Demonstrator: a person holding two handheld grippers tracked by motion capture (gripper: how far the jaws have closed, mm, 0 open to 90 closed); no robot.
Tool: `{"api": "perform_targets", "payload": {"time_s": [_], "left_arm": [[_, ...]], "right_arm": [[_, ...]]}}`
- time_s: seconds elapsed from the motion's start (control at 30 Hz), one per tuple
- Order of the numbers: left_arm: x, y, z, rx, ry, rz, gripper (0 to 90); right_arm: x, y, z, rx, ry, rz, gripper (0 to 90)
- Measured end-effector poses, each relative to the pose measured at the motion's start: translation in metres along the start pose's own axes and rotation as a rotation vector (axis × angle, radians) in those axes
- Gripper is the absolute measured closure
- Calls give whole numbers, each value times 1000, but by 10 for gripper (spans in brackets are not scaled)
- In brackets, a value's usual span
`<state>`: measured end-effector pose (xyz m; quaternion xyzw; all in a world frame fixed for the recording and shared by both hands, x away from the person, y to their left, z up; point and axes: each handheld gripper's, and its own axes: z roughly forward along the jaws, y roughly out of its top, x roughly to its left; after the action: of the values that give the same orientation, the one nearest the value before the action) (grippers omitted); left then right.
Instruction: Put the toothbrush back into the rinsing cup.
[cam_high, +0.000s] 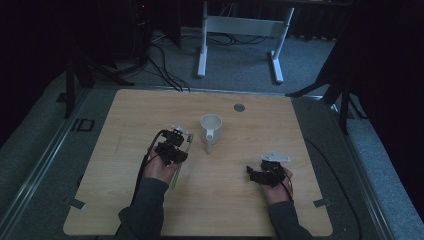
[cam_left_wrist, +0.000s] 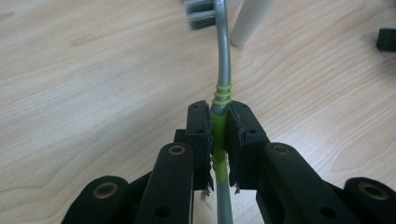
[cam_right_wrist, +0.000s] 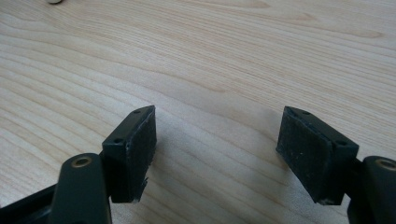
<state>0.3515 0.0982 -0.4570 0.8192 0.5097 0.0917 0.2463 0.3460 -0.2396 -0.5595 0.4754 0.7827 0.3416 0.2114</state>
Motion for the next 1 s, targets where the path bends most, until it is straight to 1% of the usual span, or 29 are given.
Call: {"api": "perform_targets", "payload": {"time_s": [0.07, 0.17, 0.5, 0.63, 0.7, 0.8, 1.0], "left_arm": [[0, 0, -2, -16, -1, 4, 802], [0, 0, -3, -34, -10, -3, 802], [0, 0, -7, -72, -26, -11, 802], [1, 0, -8, -91, -40, -15, 802], [1, 0, -9, -99, -41, -9, 802], [1, 0, -11, -117, -44, -15, 802], [1, -1, -13, -138, -47, -13, 802]], "right_arm": [[0, 0, 0, 0, 0, 0, 280], [0, 0, 0, 0, 0, 1, 280], [0, 0, 0, 0, 0, 0, 279], [0, 0, 0, 0, 0, 1, 279], [0, 0, 0, 0, 0, 0, 279], [0, 0, 0, 0, 0, 1, 279], [0, 0, 0, 0, 0, 1, 279]]}}
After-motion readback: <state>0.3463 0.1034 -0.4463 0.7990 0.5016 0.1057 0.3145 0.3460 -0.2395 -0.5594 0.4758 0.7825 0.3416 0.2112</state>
